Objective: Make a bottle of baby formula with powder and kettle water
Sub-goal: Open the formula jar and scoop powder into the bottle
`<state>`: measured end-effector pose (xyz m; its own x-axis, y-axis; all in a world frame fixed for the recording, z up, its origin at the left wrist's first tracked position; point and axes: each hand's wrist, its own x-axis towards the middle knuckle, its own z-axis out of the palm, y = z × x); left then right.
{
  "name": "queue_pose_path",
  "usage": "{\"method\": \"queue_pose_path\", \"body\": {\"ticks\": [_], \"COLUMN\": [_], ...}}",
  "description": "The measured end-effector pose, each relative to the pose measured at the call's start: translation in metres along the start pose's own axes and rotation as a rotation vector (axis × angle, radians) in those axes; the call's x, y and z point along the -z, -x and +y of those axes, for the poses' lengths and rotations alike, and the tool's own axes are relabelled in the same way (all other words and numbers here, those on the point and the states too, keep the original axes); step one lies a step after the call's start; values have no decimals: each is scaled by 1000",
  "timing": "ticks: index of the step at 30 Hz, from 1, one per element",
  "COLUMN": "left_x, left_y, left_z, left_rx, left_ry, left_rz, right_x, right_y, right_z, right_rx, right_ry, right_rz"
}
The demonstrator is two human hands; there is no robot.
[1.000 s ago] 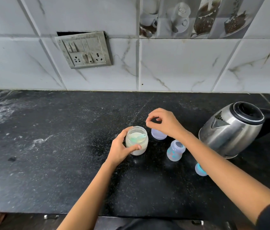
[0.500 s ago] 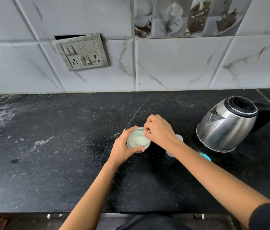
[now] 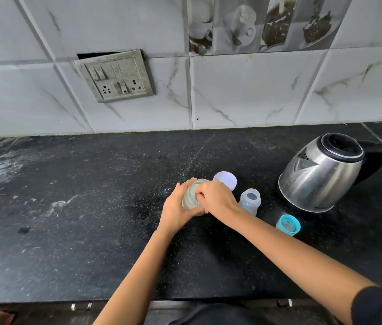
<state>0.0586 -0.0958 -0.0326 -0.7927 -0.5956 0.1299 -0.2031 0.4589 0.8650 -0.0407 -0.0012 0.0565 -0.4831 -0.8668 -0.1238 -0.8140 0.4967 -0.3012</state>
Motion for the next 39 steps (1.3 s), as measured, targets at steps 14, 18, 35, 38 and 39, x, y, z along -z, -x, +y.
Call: {"method": "queue_pose_path", "body": {"ticks": [14, 18, 35, 38, 39], "left_x": [0, 1, -4, -4, -4], "left_y": [2, 3, 5, 5, 6], "left_z": [16, 17, 42, 45, 46], "left_rx": [94, 99, 157, 157, 161], "left_ry": [9, 7, -156, -159, -159], "left_rz": [75, 82, 104, 104, 105], "right_x": [19, 19, 38, 39, 39], "right_y": [3, 3, -5, -7, -7], "right_z": [42, 45, 27, 27, 28], "right_rx": [-331, -353, -262, -269, -272], "right_ry": [-791, -802, -657, -688, -693], "right_rz": [100, 118, 73, 25, 15]}}
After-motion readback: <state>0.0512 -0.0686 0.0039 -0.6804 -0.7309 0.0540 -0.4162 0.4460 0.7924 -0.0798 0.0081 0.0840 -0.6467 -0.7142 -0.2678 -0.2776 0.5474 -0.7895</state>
